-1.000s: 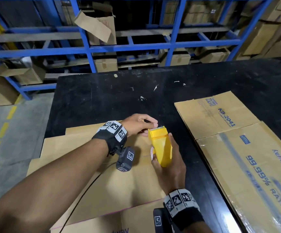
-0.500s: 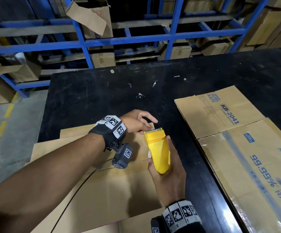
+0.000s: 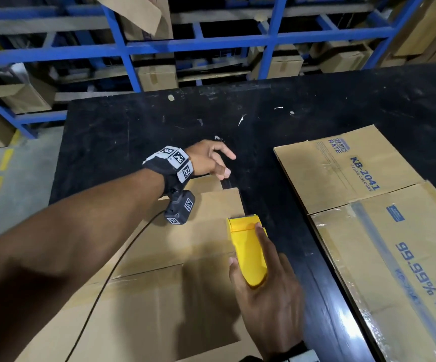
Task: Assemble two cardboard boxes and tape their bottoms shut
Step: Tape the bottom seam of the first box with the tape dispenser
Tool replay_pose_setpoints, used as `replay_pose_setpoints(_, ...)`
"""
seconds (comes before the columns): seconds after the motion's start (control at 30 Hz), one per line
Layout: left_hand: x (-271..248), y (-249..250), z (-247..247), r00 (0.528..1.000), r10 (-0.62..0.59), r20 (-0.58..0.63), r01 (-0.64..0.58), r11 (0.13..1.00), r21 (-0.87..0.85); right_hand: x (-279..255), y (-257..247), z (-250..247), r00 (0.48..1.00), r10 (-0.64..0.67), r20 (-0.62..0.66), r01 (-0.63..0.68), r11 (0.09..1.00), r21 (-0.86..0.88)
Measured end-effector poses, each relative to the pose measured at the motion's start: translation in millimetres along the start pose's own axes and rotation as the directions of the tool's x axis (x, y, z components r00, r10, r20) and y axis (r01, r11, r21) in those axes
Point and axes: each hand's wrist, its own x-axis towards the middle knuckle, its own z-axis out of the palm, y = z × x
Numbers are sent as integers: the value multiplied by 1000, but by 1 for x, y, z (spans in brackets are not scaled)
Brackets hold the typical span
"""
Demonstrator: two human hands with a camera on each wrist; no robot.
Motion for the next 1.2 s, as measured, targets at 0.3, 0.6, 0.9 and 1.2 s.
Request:
replay_pose_setpoints(0.3, 21, -23, 8, 997, -68, 26, 70, 996, -56, 22, -11, -1, 997, 21, 68, -17, 998, -62)
replay_pose_setpoints(0.6, 24, -33, 9, 995, -92, 44, 93, 995, -21, 25, -11, 0, 995, 8, 96, -1, 997, -72)
replay_pose_setpoints(0.9, 34, -38, 18, 958, -228, 172, 205, 968, 144, 23, -8, 3, 991, 42, 127, -31, 995, -94)
replay_pose_setpoints(1.2, 14, -19, 24, 987, -157, -33, 146, 792, 593, 28, -12, 4, 978, 109, 176, -82, 984, -157)
